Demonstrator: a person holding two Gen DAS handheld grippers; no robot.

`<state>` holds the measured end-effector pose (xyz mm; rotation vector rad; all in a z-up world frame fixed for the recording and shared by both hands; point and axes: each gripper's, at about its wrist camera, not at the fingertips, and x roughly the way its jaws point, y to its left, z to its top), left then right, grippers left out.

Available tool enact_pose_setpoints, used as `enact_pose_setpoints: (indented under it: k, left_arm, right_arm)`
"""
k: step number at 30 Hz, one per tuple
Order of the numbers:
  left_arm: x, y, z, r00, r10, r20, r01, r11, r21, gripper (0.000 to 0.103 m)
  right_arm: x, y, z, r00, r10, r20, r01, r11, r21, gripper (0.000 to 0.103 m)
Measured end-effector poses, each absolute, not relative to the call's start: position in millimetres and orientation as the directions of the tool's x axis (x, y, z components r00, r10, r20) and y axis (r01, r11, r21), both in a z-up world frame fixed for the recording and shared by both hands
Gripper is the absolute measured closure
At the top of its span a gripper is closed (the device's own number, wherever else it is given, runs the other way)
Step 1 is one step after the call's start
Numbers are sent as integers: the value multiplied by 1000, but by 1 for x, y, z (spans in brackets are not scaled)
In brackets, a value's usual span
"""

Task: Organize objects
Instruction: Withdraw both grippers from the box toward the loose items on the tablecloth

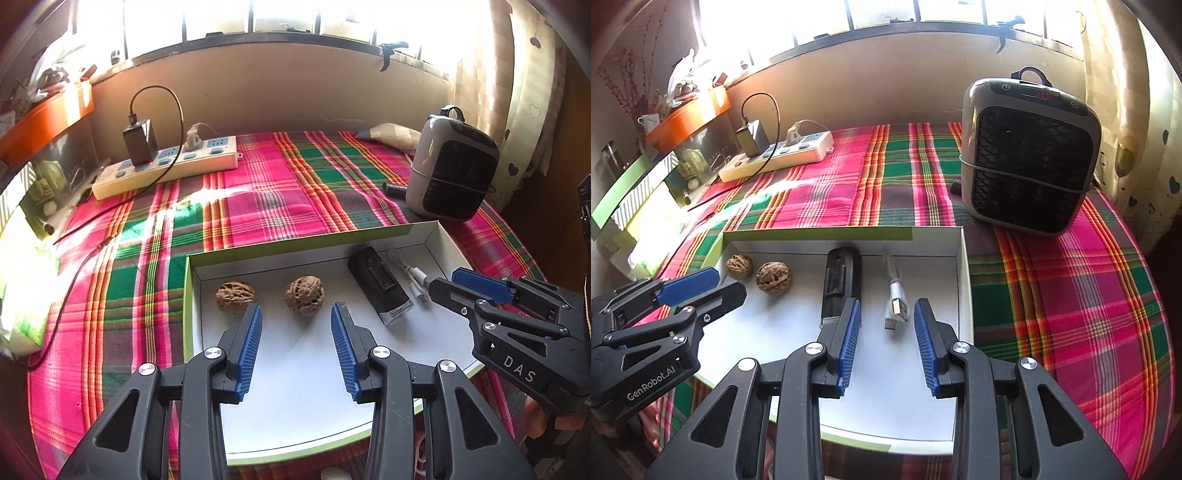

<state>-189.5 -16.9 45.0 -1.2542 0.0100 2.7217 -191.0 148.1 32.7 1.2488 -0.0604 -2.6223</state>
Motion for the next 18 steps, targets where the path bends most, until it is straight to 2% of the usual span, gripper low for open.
enact_pose_setpoints:
  k: [5, 18]
  left_arm:
    - [-177, -18, 48, -658, 106, -745, -119, -992, -36, 66]
    - [-144, -29, 55, -678, 140, -722, -115, -990, -84, 66]
  right_arm:
    - [-181, 145, 36, -613, -238, -754, 208, -969, 137, 71]
    - [-149, 147, 43, -633, -243, -735, 221, -967, 130, 71]
